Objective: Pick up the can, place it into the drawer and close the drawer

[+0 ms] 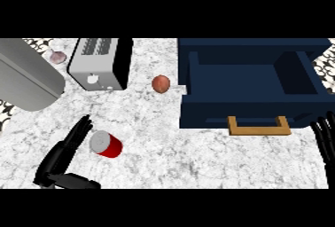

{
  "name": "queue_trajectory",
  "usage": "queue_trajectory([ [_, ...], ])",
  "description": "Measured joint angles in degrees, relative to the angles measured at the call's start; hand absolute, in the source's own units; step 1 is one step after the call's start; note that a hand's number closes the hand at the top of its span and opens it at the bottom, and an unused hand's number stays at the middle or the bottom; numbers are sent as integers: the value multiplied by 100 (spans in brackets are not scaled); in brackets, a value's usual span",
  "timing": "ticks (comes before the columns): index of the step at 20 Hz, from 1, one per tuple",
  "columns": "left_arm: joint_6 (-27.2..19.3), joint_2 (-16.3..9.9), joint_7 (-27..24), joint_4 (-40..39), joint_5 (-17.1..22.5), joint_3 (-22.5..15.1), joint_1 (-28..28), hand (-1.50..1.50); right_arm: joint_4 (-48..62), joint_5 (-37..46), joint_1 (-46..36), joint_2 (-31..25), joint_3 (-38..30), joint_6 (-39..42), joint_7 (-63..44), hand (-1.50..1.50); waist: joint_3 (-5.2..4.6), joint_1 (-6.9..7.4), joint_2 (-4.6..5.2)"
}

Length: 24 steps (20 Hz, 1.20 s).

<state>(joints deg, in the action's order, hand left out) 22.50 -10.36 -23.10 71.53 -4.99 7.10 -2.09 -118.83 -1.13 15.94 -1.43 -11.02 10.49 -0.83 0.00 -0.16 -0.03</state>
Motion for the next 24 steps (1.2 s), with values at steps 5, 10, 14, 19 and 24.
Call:
queue_trajectory([
  [5,-9,-40,-171,-629,-29,109,254,-150,54,-172,-71,-82,-166,83,-13,-150,-2,-2,1],
  [10,-120,-36,-486,-1372,-151,146,649,-150,-118,-147,-138,-48,-106,8,-212,-150,-1,-8,3],
  [14,-216,-5,-711,-1774,-244,124,856,-150,-89,-337,-253,-176,-328,105,-340,-150,-2,-8,3],
  [19,-282,2,-690,-1997,-237,130,1112,-150,-186,-310,-177,-104,-320,167,-342,-150,-1,-8,2],
  [24,-422,137,-662,-2176,-252,75,1320,-150,-361,-183,-183,1,-204,77,-520,-150,0,-8,1],
])
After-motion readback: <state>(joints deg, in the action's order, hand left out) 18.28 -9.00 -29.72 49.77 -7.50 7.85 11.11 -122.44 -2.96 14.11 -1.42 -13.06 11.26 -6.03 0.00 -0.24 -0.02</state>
